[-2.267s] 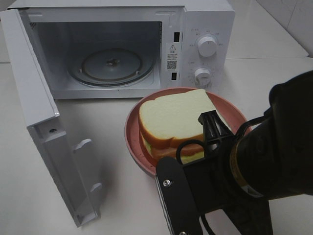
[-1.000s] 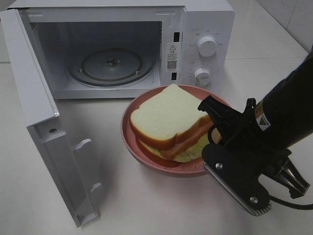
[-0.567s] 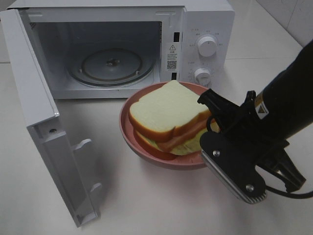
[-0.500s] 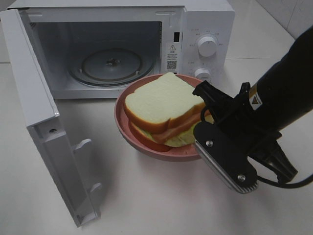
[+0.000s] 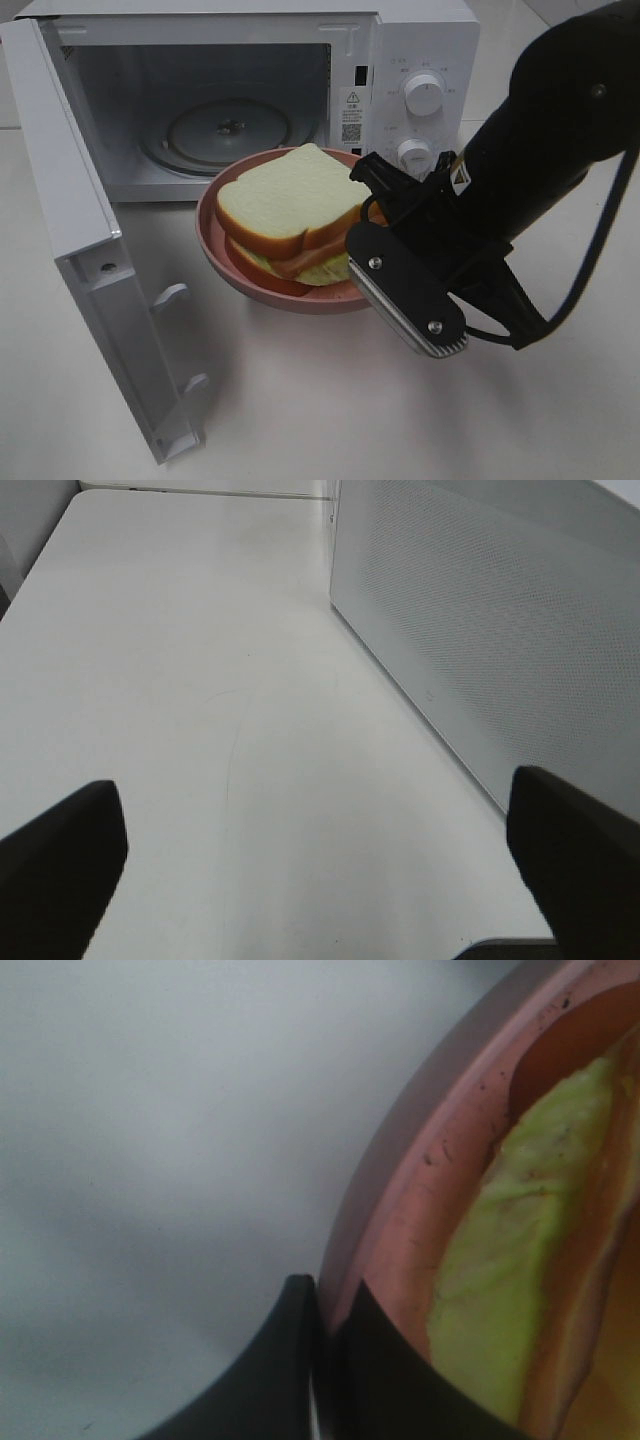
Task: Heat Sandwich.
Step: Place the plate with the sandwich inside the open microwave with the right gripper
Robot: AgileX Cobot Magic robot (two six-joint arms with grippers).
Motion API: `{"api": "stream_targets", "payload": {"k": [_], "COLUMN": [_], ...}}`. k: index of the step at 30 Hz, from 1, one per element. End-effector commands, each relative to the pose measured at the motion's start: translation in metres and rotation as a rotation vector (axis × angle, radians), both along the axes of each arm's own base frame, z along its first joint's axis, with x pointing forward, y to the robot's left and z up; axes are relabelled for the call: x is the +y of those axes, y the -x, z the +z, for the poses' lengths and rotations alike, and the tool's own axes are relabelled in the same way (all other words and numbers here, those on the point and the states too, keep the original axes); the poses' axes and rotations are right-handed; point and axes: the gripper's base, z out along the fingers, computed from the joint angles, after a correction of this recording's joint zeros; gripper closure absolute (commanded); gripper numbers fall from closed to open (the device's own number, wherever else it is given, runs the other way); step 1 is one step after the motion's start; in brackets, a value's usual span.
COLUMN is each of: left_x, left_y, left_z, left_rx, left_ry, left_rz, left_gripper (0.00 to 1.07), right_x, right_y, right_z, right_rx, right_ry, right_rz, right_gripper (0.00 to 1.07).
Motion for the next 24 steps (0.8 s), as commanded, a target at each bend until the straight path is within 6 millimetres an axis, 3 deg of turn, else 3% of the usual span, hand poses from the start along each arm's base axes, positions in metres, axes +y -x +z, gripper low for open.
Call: {"api": "stream_targets", "payload": {"k": [1,24], "left_x": [-0.001,-0.001], "left_y": [0.002,0.002], "left_z": [0.0,0.0], "left_rx": [-0.026,-0.026], "left_ry": [0.012,0.012], "left_rz": [-0.009,-0.009], "left_gripper": [0.09,0.09], "right_x": [0.01,0.052], "right_y": [-0.012,-0.06], "right_z": [0.004,-0.004], "right_rx": [-0.03,-0.037], "right_ry": [-0.032,-0.068], "right_rz": [0.006,0.014], "right_gripper": [1.07,1.07]}}
